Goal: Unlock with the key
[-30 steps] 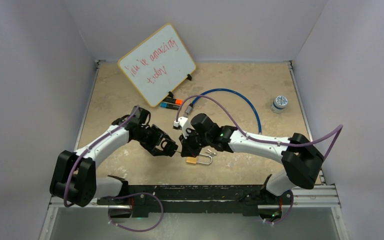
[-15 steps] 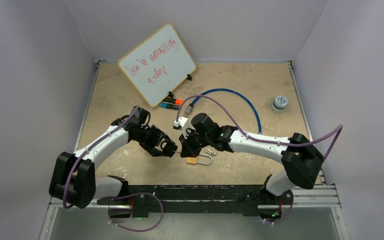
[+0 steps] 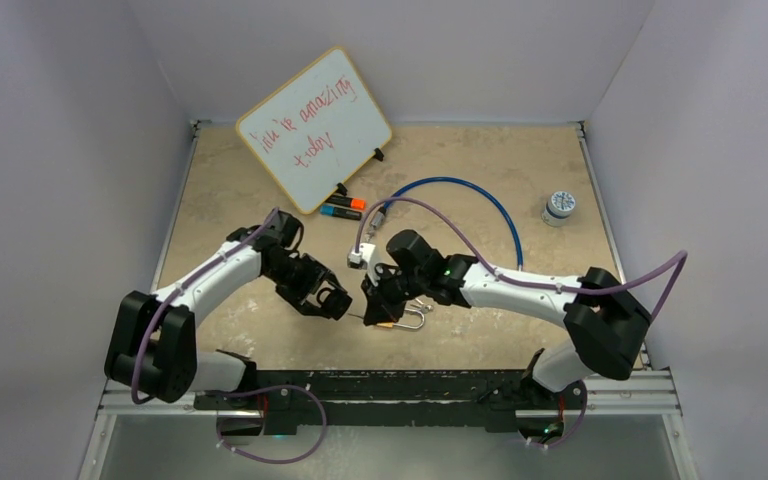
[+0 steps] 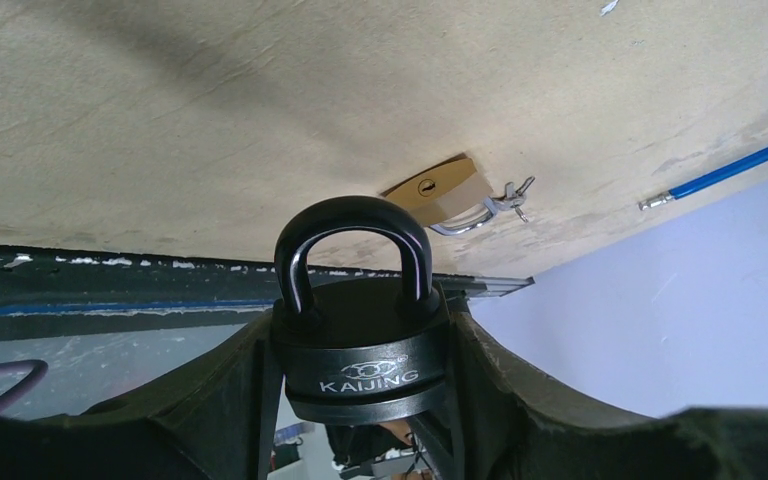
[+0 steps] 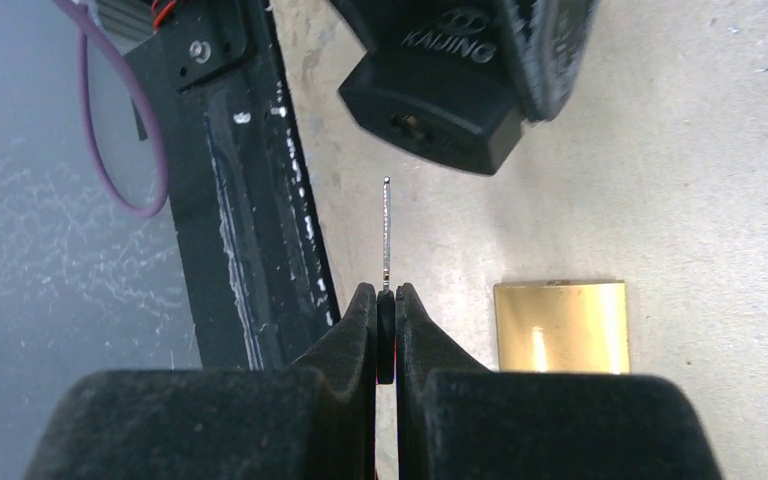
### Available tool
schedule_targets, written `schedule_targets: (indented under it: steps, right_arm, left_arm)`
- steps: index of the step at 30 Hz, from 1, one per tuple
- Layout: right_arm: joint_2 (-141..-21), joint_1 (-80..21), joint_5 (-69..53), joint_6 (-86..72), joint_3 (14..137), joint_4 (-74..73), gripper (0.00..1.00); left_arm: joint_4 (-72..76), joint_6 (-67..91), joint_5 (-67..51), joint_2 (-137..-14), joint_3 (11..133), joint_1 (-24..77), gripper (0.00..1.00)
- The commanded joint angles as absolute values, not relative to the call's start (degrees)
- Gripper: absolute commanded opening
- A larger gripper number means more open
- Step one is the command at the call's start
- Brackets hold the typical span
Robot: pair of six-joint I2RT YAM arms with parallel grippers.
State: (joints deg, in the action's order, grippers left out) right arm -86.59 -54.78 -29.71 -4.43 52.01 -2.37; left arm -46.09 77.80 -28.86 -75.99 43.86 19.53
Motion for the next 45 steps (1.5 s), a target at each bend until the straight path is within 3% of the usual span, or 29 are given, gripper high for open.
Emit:
schedule_targets:
  steps: [1, 10, 37, 45]
  right_arm:
    - [-82.6, -54.7, -33.7, -1.8, 49.6, -1.7, 0.00]
    - [-80.1, -54.2, -31.5, -2.5, 46.0, -0.9, 0.00]
    - [-81.0, -51.9, -30.2, -4.1, 45.2, -0.2, 0.00]
    - [-81.2, -41.4, -33.8, -13.9, 43.0, 6.3, 0.00]
  left_arm:
    - [-51.2, 75.8, -31.0, -78.3, 49.9, 19.4, 0.07]
    - [-60.4, 68.8, -29.7, -84.7, 56.3, 19.2, 0.07]
    - [-68.4, 58.9, -19.1, -91.6, 66.0, 19.2, 0.03]
    - [-66.2, 56.2, -7.0, -92.1, 71.9, 22.3, 0.00]
